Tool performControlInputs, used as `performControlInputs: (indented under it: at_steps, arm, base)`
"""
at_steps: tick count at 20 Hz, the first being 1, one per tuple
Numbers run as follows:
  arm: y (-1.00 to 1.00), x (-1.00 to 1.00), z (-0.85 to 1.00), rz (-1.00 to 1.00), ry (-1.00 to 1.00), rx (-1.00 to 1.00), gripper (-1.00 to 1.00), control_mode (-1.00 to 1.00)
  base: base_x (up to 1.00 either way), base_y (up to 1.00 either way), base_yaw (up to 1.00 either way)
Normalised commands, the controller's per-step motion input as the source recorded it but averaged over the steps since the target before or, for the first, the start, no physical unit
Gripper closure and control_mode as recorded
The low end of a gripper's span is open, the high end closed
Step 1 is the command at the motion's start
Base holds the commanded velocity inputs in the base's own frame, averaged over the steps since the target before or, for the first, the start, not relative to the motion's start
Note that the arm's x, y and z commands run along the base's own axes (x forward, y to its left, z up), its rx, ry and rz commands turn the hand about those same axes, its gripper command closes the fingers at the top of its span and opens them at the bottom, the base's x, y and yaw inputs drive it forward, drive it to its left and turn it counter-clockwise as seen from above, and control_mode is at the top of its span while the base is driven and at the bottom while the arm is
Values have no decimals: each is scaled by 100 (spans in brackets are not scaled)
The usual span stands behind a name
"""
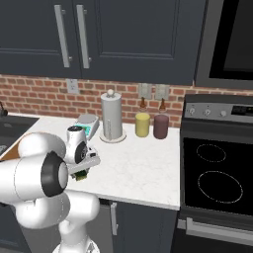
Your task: Pick up the sponge from the counter and clean the cutting board by briefly scrubbing or pressing down on the cutting board. Once finished, release the sponge.
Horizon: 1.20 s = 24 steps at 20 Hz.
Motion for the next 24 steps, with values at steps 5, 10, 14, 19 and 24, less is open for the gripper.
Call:
performControlInputs:
  at_steps: [5, 10, 14, 19, 24]
  arm:
    - [29, -52, -18, -7, -19, 0, 100, -100]
    - [72, -43, 33, -8, -18, 10, 100, -100]
    - [89, -3, 72, -2, -2, 18, 100, -100]
    - [90, 14, 97, -6, 6, 28, 100, -100]
    - [99, 17, 93, -5, 11, 29, 100, -100]
  base:
    - [0, 0, 0]
    - [0, 0, 0]
    - [0, 0, 0]
    - [0, 0, 0]
    - [0, 0, 0]
